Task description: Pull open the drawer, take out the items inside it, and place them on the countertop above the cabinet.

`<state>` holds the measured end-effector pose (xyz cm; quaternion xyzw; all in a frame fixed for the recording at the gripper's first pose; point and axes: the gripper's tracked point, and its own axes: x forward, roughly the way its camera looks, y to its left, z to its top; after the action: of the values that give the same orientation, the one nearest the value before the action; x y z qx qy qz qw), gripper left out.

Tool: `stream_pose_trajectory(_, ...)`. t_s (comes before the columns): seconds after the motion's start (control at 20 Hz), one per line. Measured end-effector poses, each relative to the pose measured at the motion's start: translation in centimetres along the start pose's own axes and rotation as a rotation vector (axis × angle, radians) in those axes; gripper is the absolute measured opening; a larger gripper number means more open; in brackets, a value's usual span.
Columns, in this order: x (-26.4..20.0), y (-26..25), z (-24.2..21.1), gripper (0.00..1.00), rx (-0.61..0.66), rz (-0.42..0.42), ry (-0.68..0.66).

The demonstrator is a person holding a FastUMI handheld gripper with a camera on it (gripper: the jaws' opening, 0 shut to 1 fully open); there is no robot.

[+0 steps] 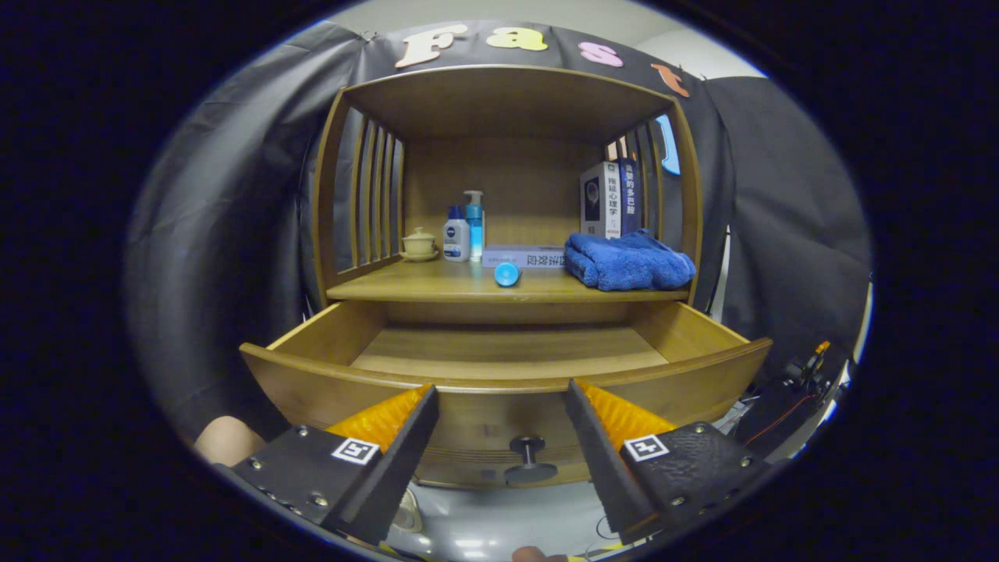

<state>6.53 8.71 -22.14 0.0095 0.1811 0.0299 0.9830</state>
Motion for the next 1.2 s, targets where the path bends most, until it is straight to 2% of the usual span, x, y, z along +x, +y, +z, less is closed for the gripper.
stream_pose_trajectory(0.55, 2.1, -0.1, 1.0, 0.99, 0.056, 0.017, -0.013)
stream_pose_trajectory(1.05, 5.3, 0.4, 1.6, 0.99, 0.047, -0.002, -0.005)
stream_pose_trajectory(1.2, 6.3, 0.4, 1.4, 0.99, 0.107, -0.005, 0.022)
